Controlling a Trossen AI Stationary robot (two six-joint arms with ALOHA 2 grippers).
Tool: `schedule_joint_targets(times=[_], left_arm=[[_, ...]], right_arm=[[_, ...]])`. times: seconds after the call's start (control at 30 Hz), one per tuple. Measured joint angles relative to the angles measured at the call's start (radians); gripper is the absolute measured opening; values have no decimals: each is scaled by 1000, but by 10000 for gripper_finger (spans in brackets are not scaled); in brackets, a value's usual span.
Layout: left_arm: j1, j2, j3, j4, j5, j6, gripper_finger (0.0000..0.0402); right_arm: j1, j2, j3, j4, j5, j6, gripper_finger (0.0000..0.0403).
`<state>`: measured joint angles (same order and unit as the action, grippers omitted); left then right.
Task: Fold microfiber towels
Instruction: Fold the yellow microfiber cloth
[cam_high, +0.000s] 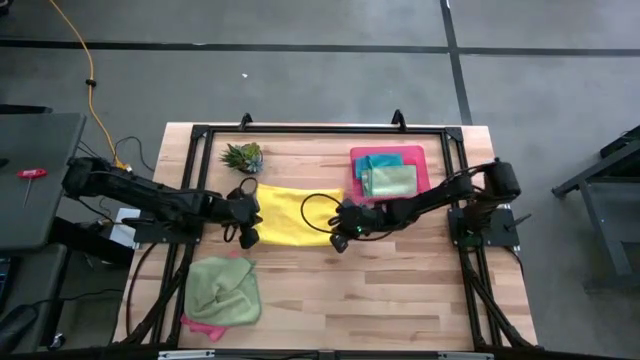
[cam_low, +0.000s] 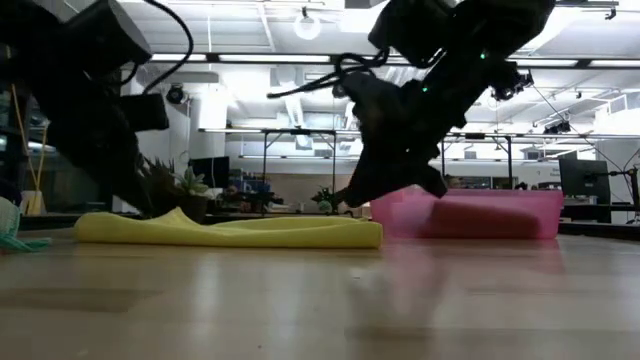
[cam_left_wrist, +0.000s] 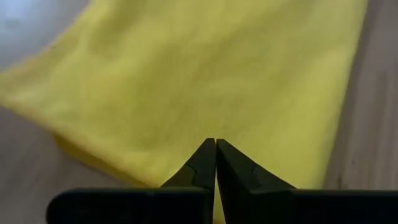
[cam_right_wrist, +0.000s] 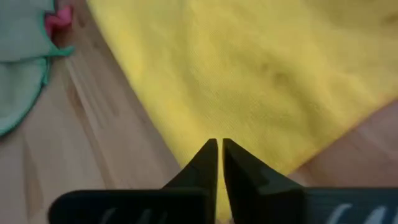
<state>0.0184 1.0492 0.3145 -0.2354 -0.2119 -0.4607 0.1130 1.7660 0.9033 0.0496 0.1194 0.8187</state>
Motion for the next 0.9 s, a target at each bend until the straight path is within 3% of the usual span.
schedule_joint_targets(times=[0.27, 0.67, 0.9], left_arm=[[-28, 138, 2, 28, 8, -75, 1], [-157, 316, 2, 379, 70, -322, 0], [-265, 325, 4, 343, 51, -441, 0]], right_arm=[[3, 42, 0, -94, -51, 79, 1], [113, 38, 3, -211, -142, 152, 0], [220, 36, 4, -297, -145, 281, 0]])
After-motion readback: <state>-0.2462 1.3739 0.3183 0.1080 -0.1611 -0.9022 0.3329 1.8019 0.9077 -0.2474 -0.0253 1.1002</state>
